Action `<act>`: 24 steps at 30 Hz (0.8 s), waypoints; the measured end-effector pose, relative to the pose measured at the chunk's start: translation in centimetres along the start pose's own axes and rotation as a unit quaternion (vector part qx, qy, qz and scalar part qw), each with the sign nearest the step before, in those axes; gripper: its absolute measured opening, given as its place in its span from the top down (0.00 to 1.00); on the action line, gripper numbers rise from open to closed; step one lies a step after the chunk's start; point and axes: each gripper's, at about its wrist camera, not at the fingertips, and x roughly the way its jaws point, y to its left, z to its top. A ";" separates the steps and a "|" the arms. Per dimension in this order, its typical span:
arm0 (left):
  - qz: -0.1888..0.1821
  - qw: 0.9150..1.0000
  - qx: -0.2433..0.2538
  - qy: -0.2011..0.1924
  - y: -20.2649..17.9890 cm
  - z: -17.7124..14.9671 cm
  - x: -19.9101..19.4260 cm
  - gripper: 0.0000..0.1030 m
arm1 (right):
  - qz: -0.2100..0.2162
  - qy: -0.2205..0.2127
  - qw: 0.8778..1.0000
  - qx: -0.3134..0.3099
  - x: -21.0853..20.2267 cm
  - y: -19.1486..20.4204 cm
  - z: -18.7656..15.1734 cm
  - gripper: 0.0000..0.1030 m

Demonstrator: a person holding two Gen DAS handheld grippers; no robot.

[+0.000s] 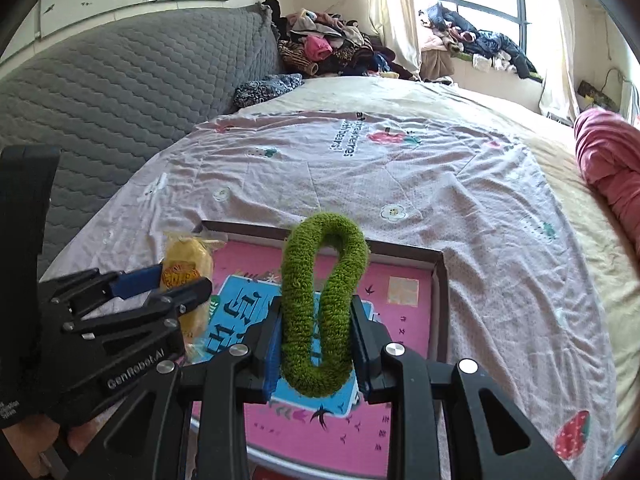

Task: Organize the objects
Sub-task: 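Carry the yellow packet and green ring with both tools over the tray, then open both tools to drop the packet and ring onto the book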

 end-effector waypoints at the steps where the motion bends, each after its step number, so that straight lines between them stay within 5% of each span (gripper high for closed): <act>1: 0.001 1.000 0.000 0.004 -0.1 0.0 0.6 0.60 | 0.002 -0.002 1.000 0.001 0.5 -0.2 0.1 0.71; 24: 0.019 0.999 0.000 0.045 0.2 0.8 6.5 0.59 | -0.017 0.127 0.992 0.001 9.5 -2.0 -0.8 0.66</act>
